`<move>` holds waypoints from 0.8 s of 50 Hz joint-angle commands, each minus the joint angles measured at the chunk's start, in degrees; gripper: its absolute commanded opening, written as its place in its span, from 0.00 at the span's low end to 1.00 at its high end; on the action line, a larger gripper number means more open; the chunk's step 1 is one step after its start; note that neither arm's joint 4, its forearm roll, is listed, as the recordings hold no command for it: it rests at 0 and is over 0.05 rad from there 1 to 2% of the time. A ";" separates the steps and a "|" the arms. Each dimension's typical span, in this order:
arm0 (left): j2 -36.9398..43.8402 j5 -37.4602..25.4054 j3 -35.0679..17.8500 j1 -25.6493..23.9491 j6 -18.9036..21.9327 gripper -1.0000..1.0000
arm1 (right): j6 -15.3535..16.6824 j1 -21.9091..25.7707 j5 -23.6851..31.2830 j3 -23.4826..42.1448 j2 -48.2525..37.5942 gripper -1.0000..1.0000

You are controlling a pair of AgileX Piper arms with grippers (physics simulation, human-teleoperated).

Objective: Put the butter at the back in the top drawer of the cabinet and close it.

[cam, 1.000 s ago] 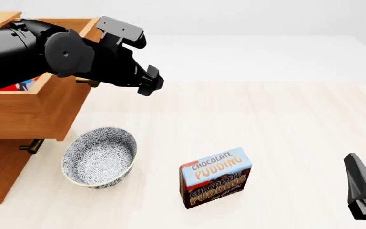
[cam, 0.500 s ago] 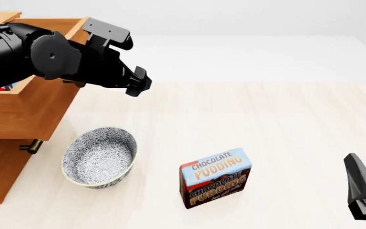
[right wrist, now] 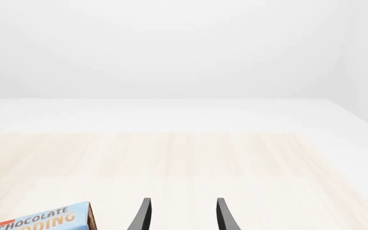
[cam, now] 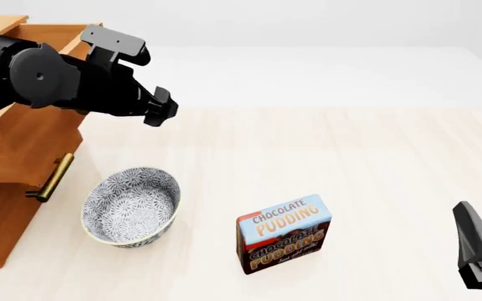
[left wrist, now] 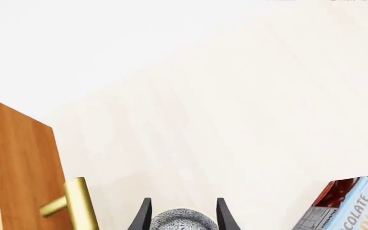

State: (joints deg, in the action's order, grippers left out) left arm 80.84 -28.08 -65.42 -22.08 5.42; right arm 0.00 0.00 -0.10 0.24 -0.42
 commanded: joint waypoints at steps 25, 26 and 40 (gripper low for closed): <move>-4.78 0.66 4.64 6.88 0.55 1.00 | 0.00 0.00 0.00 0.00 0.00 1.00; -4.91 0.60 4.72 7.16 0.59 1.00 | 0.00 0.00 0.00 0.00 0.00 1.00; -6.39 0.36 5.61 9.72 1.12 1.00 | 0.00 0.00 0.00 0.00 0.00 1.00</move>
State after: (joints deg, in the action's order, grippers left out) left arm 75.68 -27.56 -60.59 -14.36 6.42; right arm 0.00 0.00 -0.10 0.24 -0.42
